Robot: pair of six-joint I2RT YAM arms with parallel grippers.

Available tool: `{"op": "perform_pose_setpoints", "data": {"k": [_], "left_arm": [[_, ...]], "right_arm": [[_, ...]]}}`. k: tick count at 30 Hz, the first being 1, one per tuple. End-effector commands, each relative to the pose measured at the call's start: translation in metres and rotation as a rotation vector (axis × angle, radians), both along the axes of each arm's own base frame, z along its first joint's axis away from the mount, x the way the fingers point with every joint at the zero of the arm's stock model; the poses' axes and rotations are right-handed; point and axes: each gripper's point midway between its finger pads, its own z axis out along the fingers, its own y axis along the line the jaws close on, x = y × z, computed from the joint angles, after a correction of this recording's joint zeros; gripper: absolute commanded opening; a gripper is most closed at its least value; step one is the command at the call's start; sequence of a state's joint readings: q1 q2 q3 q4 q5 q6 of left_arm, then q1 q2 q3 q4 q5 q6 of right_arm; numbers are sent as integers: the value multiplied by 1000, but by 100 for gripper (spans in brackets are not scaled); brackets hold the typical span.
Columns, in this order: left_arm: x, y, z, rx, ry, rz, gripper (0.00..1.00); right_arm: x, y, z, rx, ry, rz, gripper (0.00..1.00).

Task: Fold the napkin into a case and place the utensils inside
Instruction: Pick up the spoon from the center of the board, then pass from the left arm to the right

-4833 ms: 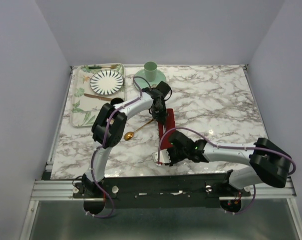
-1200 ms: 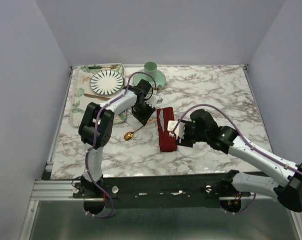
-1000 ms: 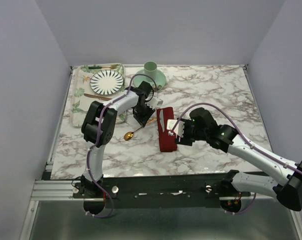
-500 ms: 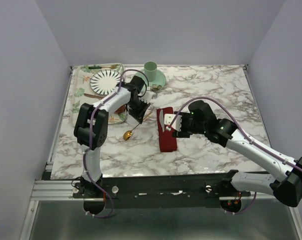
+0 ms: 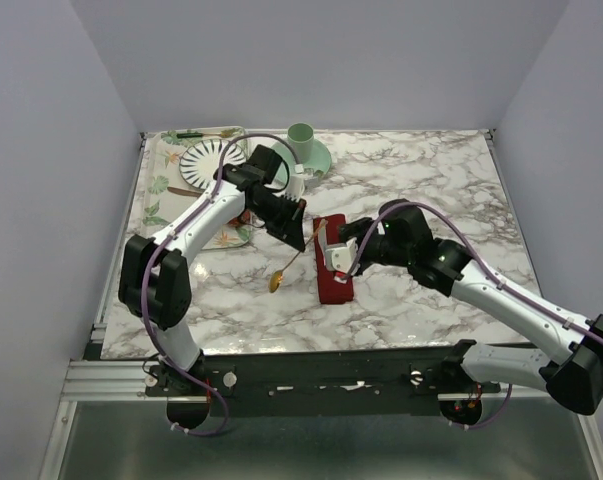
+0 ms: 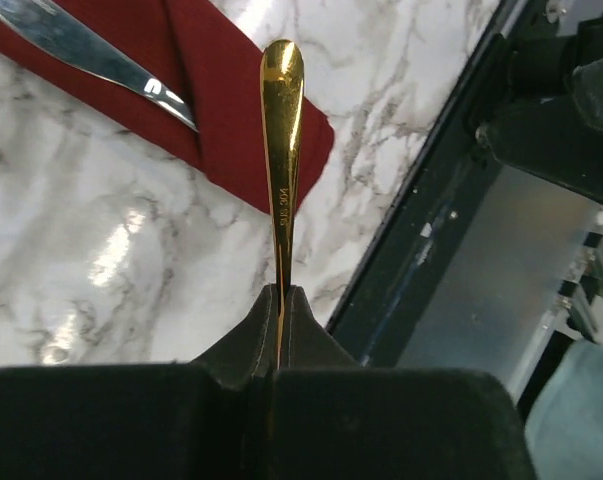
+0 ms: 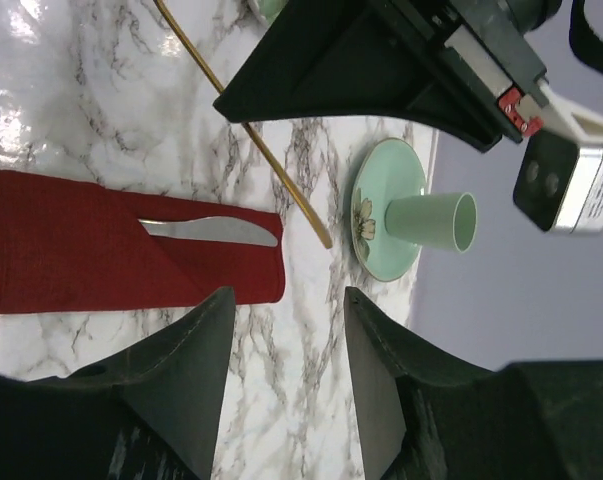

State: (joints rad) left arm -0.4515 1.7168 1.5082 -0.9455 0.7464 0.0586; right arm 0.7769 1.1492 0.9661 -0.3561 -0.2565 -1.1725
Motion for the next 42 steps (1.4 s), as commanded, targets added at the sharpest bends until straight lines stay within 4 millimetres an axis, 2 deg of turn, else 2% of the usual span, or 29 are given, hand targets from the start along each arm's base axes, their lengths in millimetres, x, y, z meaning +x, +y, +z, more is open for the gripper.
{"op": "perform_pose_setpoints", "data": {"k": [1,3,6,12,19,22,25,28,29,31,32,33,34,35,36,38,39,41,42], "left_arm": [[-43,-22,4,-77,196,-57,0],[-53,-28,4,-76,215,-79,0],[-58,-32,5,-77,216,-93,0],[-65,-37,7,-88,239,-110,0],[-70,-40,12,-87,226,-123,0],[-72,-42,13,-88,220,-131,0],[-74,-42,14,-92,221,-139,0],[-75,-42,16,-98,209,-147,0],[-74,-42,17,-101,206,-148,0],[-73,-42,19,-109,190,-150,1],[-68,-39,22,-119,199,-126,24],[-60,-38,26,-136,189,-104,39],[-51,-35,33,-156,174,-76,48],[-24,-19,42,-179,160,28,58],[5,-15,60,-223,61,84,62],[49,6,94,-265,-83,221,71],[92,30,121,-282,-211,369,71],[125,51,147,-303,-291,523,69],[143,65,166,-338,-304,628,67]], "right_arm": [[-14,14,-5,-22,-108,189,56],[-20,18,-11,-36,-103,232,56],[-26,21,-20,-63,-97,283,56],[-20,28,-35,-112,-86,311,54],[-23,28,-58,-172,-71,352,49],[-19,29,-63,-186,-60,340,44],[-14,31,-64,-187,-43,316,35],[-13,32,-61,-173,-23,294,19],[-13,32,-59,-160,-9,285,3],[-13,33,-51,-130,9,261,1],[-14,33,-48,-109,44,232,1],[-16,31,-45,-101,68,218,1],[-17,31,-39,-86,85,206,1],[-20,29,-34,-54,125,176,1],[-22,25,-32,-45,157,155,1],[-27,22,-21,26,250,89,1],[-26,16,-19,46,288,53,1],[-28,12,-14,120,399,-34,1],[-19,4,-7,166,438,-95,1]]}}
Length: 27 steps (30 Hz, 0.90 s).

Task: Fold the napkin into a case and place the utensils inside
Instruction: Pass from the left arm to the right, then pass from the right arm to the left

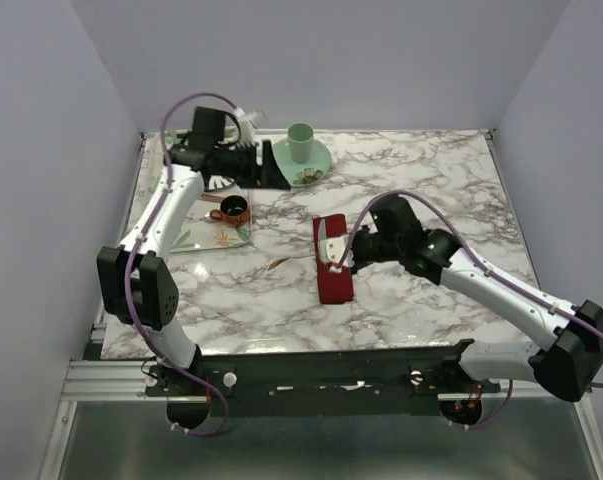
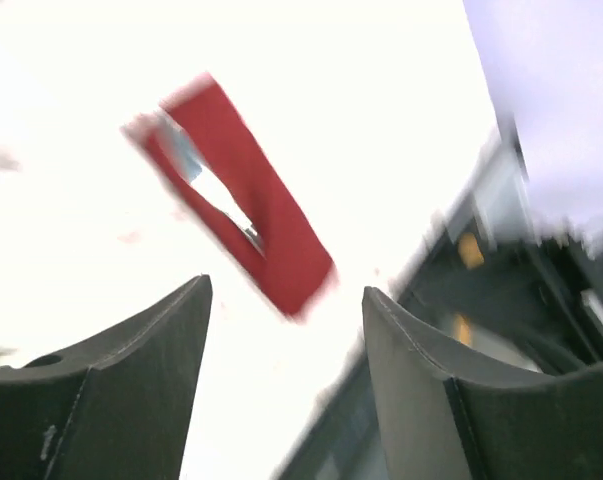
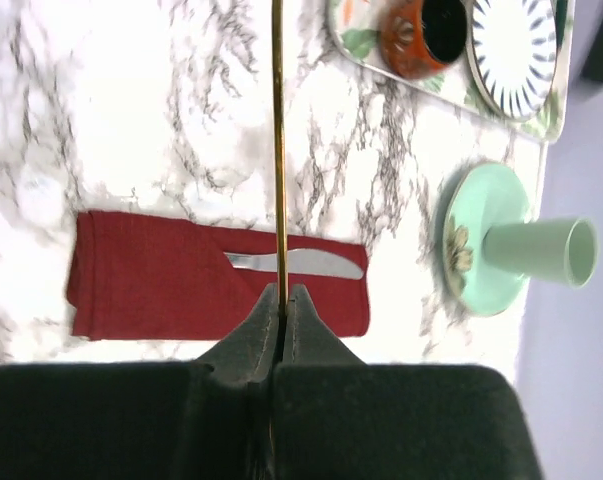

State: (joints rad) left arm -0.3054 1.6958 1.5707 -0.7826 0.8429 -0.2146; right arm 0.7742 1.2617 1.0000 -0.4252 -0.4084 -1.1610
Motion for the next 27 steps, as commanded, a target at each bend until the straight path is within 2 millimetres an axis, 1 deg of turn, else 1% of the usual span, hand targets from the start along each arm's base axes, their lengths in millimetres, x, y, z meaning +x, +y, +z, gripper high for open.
{"op": "perform_pose_setpoints", "data": {"k": [1,2,3,4,5,6,7,8,9,10,11,12,13,14,15,16,17,18,19,22,25,27], "left_arm": [[101,62,112,-90,-297,496,66],[109,69,114,-92,-282,553,65],[114,75,116,-96,-264,612,65],[118,83,120,-102,-253,692,65],[118,83,122,-119,-255,707,65],[121,83,119,-142,-275,723,65],[116,82,129,-169,-304,740,65],[115,76,130,-185,-315,755,65],[114,67,133,-206,-348,739,65],[112,58,135,-213,-352,727,65],[105,38,137,-222,-350,690,65],[102,26,146,-238,-358,666,64],[102,14,142,-236,-347,643,63],[98,3,144,-229,-359,627,62],[90,-16,148,-231,-361,591,62],[86,-26,148,-232,-361,577,61],[86,-35,143,-227,-348,564,59],[81,-47,143,-228,-336,548,58],[81,-54,135,-221,-307,537,57],[73,-72,129,-221,-273,503,54],[67,-83,121,-220,-242,486,50],[66,-86,115,-213,-217,481,48]], "right_arm": [[2,-19,33,201,320,-283,1],[4,-21,37,261,448,-383,1],[20,-29,51,327,487,-466,1],[27,-32,53,359,548,-529,1],[32,-34,58,420,655,-629,1],[43,-40,63,469,692,-696,1],[53,-42,68,506,732,-743,1],[55,-41,72,564,832,-813,1],[67,-44,81,634,843,-832,1],[71,-44,80,662,877,-853,1],[75,-44,81,704,938,-900,1],[81,-44,85,735,963,-907,1],[83,-42,87,750,997,-911,1],[85,-38,89,773,1050,-929,1],[87,-35,93,790,1070,-918,1],[87,-32,93,793,1094,-914,1],[87,-30,95,804,1123,-918,1],[88,-27,94,806,1136,-908,1],[88,-26,94,807,1142,-904,1],[87,-25,94,805,1152,-890,1],[82,-23,93,798,1162,-865,1],[81,-23,95,800,1156,-854,1]]}}
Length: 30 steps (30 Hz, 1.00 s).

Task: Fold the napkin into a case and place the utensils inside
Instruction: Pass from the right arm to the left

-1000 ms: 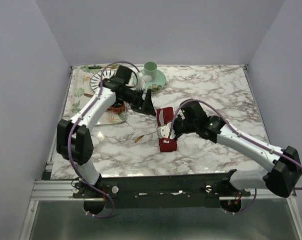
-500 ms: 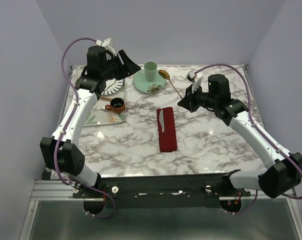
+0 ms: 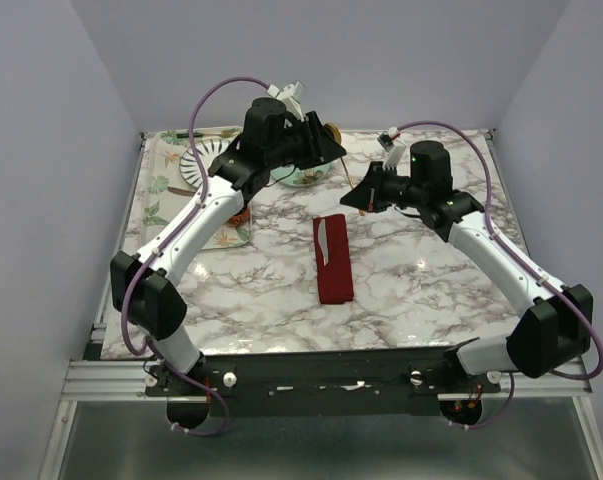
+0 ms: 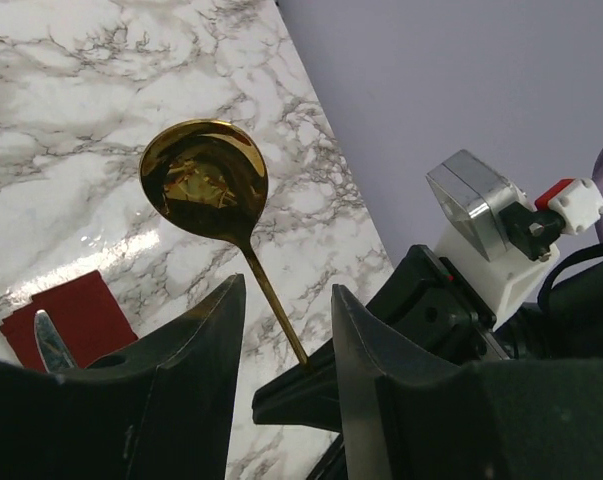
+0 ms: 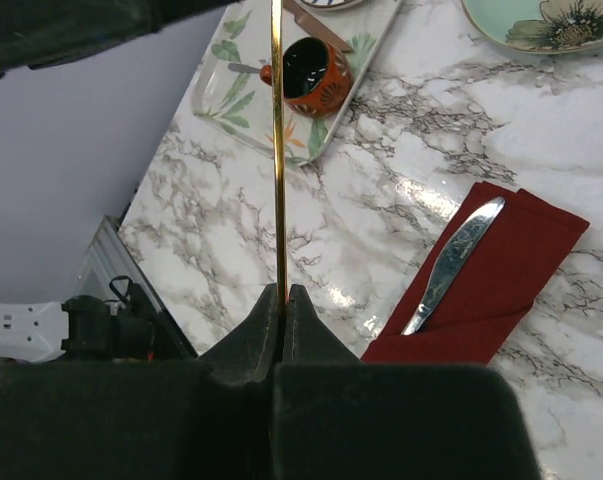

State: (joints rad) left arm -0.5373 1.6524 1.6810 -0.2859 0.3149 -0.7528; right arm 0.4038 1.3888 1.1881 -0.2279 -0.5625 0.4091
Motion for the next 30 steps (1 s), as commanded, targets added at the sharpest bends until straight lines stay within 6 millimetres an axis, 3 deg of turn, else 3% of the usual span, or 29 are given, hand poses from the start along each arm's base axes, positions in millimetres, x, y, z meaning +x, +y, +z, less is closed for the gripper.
{"op": "perform_pose_setpoints", "data": {"k": [1,14,16,19,20,22,23,26,30], "left_arm": [[2,-6,-8,-3,50,24,47],[7,-16,-17,-9,103,7,25],[7,-19,-17,-15,110,2,19],[10,-20,-19,-20,117,1,0],[10,-21,-20,-18,121,1,0],[13,-22,-25,-11,131,5,0],[14,-21,-28,3,125,8,0],[22,-17,-50,62,141,28,0],[27,-16,-90,140,202,24,0]], "right_arm": [[-3,6,23,70,-35,33,1],[-7,7,15,58,-52,63,1],[-8,7,15,54,-57,64,1],[-7,5,13,49,-57,59,1],[-8,5,11,46,-57,62,1],[-10,4,7,33,-56,70,20],[-10,1,3,1,-87,80,46],[-12,-16,-19,-151,-170,92,76],[-20,-53,-56,-388,-281,104,80]]}}
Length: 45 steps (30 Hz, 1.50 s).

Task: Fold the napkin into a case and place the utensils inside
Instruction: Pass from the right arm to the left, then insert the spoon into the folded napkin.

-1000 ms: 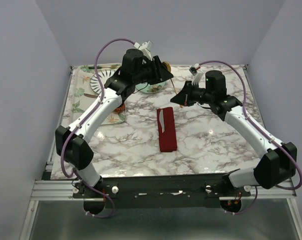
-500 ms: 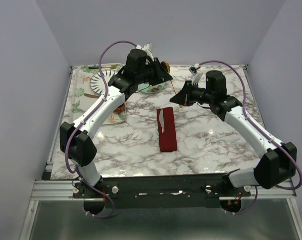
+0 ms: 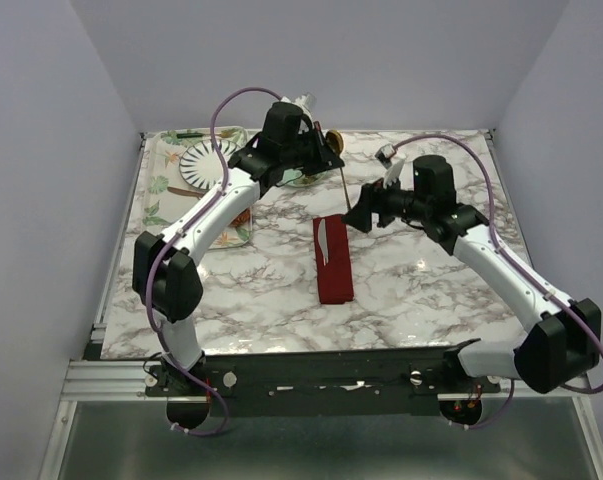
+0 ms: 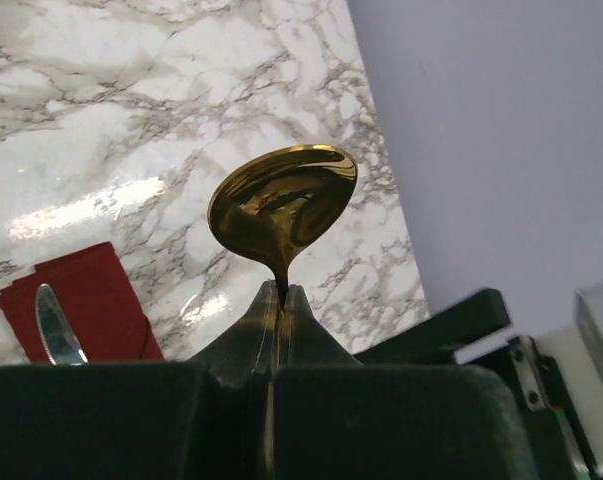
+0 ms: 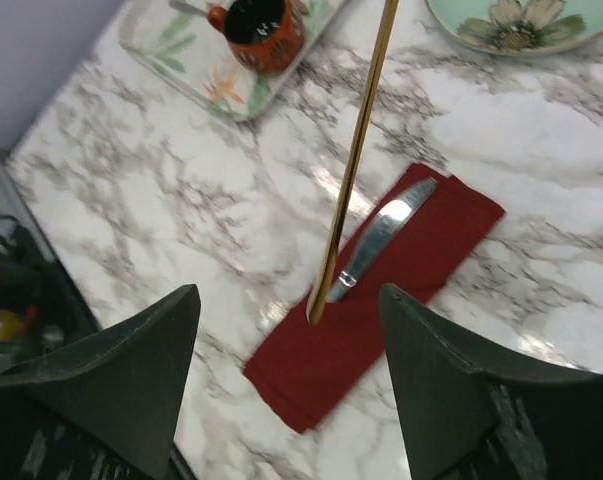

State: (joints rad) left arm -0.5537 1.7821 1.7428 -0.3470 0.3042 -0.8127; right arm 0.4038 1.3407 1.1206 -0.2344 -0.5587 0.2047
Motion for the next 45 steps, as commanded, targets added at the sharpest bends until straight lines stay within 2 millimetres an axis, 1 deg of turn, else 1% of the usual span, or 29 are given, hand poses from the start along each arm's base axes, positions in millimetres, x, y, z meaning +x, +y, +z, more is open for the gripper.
{"op": "perform_pose_setpoints", "data": {"k": [1,2,3,4,5,6,7,8,9,10,12,13,14,15,16,17,18,20,22,23,24,25,27,30,31,35,37,38,45], "left_arm": [[12,4,-52,122,66,7,0],[14,4,-64,137,85,10,0],[15,4,-72,151,93,12,0],[16,3,-77,162,97,10,0],[19,3,-89,180,111,12,0],[23,4,-92,189,110,19,0],[25,3,-97,208,100,9,0],[29,2,-112,228,121,11,0],[32,2,-111,236,118,7,0],[36,1,-124,264,125,-1,0],[40,-1,-128,276,122,-3,0],[43,0,-134,290,123,2,0],[44,0,-144,306,137,0,0],[45,1,-147,311,143,0,0],[45,0,-153,320,149,-2,0],[46,1,-157,324,154,2,0],[46,1,-161,327,160,4,0],[47,2,-169,337,172,10,0],[50,4,-172,334,177,15,0],[51,3,-177,339,183,15,0],[53,5,-176,336,183,18,0],[54,6,-179,340,186,19,0],[54,6,-181,345,188,20,0],[55,6,-186,352,195,23,0],[55,7,-188,355,197,26,0],[55,10,-201,361,225,27,0],[53,11,-205,363,239,24,0],[51,10,-208,361,249,17,0],[35,7,-220,338,319,-11,0]], "right_arm": [[-15,-46,-43,-297,-180,35,82],[-21,-50,-51,-323,-196,53,83],[-28,-57,-60,-368,-236,83,87],[-31,-61,-67,-388,-243,93,89],[-34,-63,-72,-405,-253,103,89],[-41,-67,-80,-429,-281,138,91],[-45,-68,-83,-440,-301,160,91],[-50,-68,-85,-444,-325,185,91],[-61,-65,-95,-448,-364,270,89],[-67,-64,-91,-442,-416,305,88],[-79,-59,-97,-465,-521,421,72],[-88,-59,-105,-481,-550,460,65],[-91,-57,-109,-512,-608,512,57],[-99,-51,-112,-517,-642,562,54],[-105,-49,-119,-526,-656,600,52],[-109,-46,-120,-540,-711,645,45],[-117,-37,-122,-536,-745,699,43],[-128,-31,-131,-548,-799,781,35],[-143,-19,-138,-540,-851,866,34],[-150,-18,-148,-546,-860,902,34],[-155,-9,-151,-551,-914,940,34],[-158,-6,-156,-555,-931,962,34],[-163,1,-169,-572,-967,1012,33],[-163,10,-174,-585,-1000,1036,30],[-164,11,-180,-593,-987,1051,29],[-167,16,-188,-591,-992,1088,24],[-167,18,-191,-595,-997,1099,23],[-167,17,-198,-604,-980,1112,22],[-157,21,-209,-651,-965,1098,20]]}}
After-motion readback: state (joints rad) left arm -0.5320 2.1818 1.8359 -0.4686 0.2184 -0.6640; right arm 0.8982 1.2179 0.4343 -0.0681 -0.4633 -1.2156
